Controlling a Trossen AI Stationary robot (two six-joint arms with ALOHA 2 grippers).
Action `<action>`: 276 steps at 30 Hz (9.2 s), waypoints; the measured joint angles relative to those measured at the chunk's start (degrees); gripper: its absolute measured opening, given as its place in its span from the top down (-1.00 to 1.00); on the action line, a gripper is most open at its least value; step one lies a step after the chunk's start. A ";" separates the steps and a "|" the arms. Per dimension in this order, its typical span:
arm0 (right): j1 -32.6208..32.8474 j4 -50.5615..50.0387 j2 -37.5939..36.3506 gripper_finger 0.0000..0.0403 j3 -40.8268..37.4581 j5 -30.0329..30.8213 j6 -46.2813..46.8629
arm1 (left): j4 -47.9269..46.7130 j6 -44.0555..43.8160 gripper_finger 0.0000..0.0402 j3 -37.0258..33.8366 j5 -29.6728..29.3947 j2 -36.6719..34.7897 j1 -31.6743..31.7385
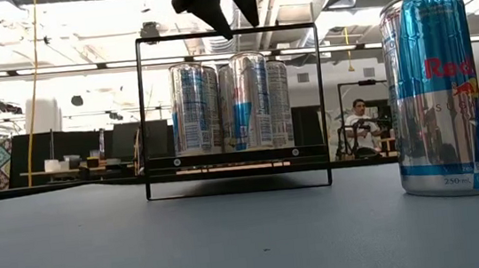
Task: Place canned beverage on shelf
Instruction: Put the left blue soda can on the shelf, then adjust the blue soda cans on the shelf
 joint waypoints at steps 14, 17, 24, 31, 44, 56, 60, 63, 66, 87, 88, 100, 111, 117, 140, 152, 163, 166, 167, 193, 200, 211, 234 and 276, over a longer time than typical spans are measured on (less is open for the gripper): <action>0.00 0.02 0.04 -0.54 0.00 0.01 0.11 | 1.12 2.37 -0.47 -0.12 -1.91 4.66 -2.22; 0.00 0.02 0.04 -0.54 0.00 0.00 0.11 | 1.56 3.84 -0.47 -0.12 -0.39 4.69 -1.88; -0.09 0.02 0.04 -0.54 0.00 0.00 -0.07 | 3.26 3.79 -0.47 1.08 4.93 4.72 -0.86; -0.37 0.02 0.04 -0.54 0.00 -0.04 -0.07 | 1.58 4.47 -0.47 1.17 6.82 4.72 -0.08; -1.91 0.02 0.04 -0.54 0.00 -0.23 -0.13 | 1.14 3.57 -0.47 1.17 12.00 4.72 3.17; -3.87 0.02 0.04 -0.54 0.00 -1.73 -0.96 | 1.21 6.38 -0.47 1.17 19.10 4.72 6.47; -4.48 0.00 0.04 -0.54 0.00 -1.73 -1.37 | 0.62 6.80 -0.47 1.17 19.06 4.72 6.58; -4.54 0.01 0.04 -0.54 0.00 -1.74 -1.43 | -0.54 7.65 -0.47 1.17 17.81 4.72 5.67; -4.52 0.00 0.04 -0.54 0.00 -2.38 -1.57 | -1.15 7.96 -0.47 1.17 13.94 4.72 4.48; -4.50 0.01 0.00 -0.54 0.00 -2.95 -1.95 | -3.08 11.12 -0.45 1.10 13.64 8.11 3.23; -4.50 0.00 0.00 -0.54 0.00 -2.95 -1.95 | -3.25 11.21 -0.44 1.10 13.55 8.11 3.23; -4.50 0.00 0.00 -0.54 0.00 -2.95 -1.97 | -4.65 17.67 -0.10 1.17 15.79 8.11 3.57; -4.50 0.00 0.00 -0.54 0.00 -2.95 -1.99 | -6.37 33.17 -0.10 1.17 18.09 8.11 4.89; -4.50 0.00 0.00 -0.54 0.00 -2.95 -1.99 | -8.12 37.19 -0.10 1.19 18.37 8.11 5.64; -4.50 0.02 0.00 -0.54 0.00 -2.62 -1.99 | -10.46 37.63 -0.10 1.10 18.48 6.84 7.95; -4.50 0.00 0.00 -0.54 0.00 -1.33 -1.70 | -6.10 35.30 -0.12 1.06 18.19 6.80 8.40; -4.50 0.00 0.00 -0.54 0.00 -1.33 -1.38 | -5.92 34.98 -0.24 1.06 23.22 6.80 9.82; -4.50 0.00 0.00 -0.54 0.00 -1.33 -1.38 | -5.85 35.08 -0.32 1.06 23.09 6.80 9.81; -4.50 0.00 0.00 -0.54 0.00 -1.33 -1.39 | -5.76 35.08 -0.35 1.06 23.10 6.80 9.81; -4.50 0.08 0.02 -0.54 0.00 -1.36 -1.44 | -19.32 23.81 -0.31 0.89 10.06 -10.69 8.11; -4.50 0.05 0.02 -0.54 0.01 -1.38 -1.51 | -11.88 17.06 0.43 -17.55 8.15 -25.24 4.66; -5.44 0.02 0.02 -0.54 0.00 -1.40 -1.98 | 13.79 8.07 1.00 -51.72 9.70 -39.32 4.10; -7.19 0.04 0.02 -0.54 0.00 -1.40 -1.97 | 30.93 11.75 1.00 -57.93 15.75 -38.47 7.09; -19.38 8.89 6.88 -0.43 0.04 -12.53 -22.78 | 22.43 10.80 1.00 -47.10 17.15 -39.01 7.78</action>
